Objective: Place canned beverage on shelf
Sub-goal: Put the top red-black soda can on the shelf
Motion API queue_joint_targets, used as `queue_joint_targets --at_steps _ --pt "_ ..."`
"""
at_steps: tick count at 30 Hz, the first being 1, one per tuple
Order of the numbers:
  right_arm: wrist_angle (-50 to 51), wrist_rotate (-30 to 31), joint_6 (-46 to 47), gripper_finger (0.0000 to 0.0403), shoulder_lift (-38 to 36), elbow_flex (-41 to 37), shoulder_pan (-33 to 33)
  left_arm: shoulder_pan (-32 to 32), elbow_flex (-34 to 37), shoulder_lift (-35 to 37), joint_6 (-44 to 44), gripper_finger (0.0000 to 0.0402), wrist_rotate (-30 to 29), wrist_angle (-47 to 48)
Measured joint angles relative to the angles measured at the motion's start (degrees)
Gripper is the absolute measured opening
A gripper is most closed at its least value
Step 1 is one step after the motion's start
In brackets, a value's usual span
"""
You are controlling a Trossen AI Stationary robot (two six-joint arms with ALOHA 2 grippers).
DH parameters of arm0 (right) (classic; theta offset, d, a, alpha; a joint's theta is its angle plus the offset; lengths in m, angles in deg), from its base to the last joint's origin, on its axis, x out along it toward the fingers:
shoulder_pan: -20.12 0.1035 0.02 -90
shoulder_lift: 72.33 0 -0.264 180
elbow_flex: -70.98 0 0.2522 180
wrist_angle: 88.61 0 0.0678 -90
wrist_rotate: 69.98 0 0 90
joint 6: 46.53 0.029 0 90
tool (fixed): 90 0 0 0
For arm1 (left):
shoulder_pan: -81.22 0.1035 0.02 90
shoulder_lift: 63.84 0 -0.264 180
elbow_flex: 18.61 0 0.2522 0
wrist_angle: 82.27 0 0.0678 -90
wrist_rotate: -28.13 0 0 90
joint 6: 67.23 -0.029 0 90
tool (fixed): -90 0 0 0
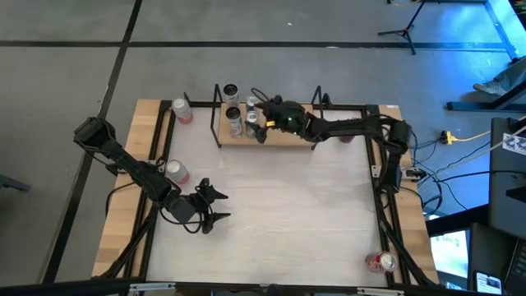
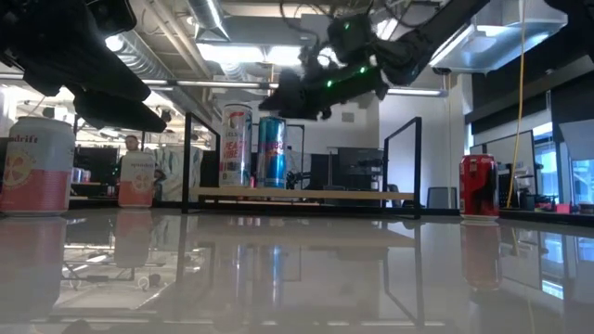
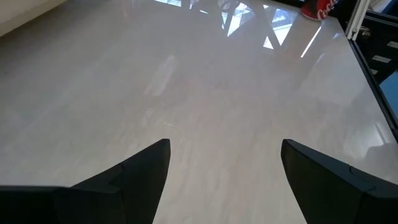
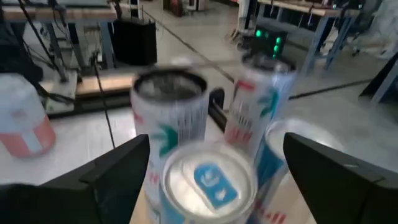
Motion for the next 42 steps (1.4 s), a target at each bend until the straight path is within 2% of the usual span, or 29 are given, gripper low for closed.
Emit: queue_joint_targets --at_steps 4,8,13,17,23,27,31,36,42 --pt "4.23 -0.67 -0.07 0.0363 -5.19 0.0 0.0 0.0 0.0 0.0 0.0 0.0297 0.02 0.0" --pt "13.2 1.35 -2.06 0.0363 -13.5 0.02 0.0 0.0 0.0 0.0 -0.02 0.0297 0.02 0.0" --pt "27.1 7.42 -4.61 0.0363 -25.63 0.02 -0.02 0.0 0.0 0.0 -0.81 0.0297 -0.16 -0.98" --pt "37.58 14.8 -4.63 0.0363 -34.71 0.07 -0.04 0.0 0.0 0.0 -1.99 0.0297 -2.16 -1.78" --pt "52.26 25.63 -4.25 0.0363 -43.75 0.07 -0.06 0.0 0.0 0.0 -2.01 0.0297 -2.98 -1.79" --pt "59.67 30.88 -2.38 0.0363 -46.31 0.07 -0.07 0.0 0.0 0.0 -2.11 0.0297 -3.24 -1.77" --pt "65.53 33.53 -1.36 0.0363 -46.54 0.07 -1.51 0.02 0.0 0.0 -3.36 0.0297 -4.25 -1.75" --pt "71.1 32.37 1.15 0.0363 -45.3 0.06 -6.21 0.02 0.0 0.0 -3.48 0.0297 -4.28 -1.75" --pt "74.97 27.74 3.38 0.0363 -44.28 0.09 -11.97 0.02 0.0 0.0 -3.56 0.0297 -4.26 -1.65"
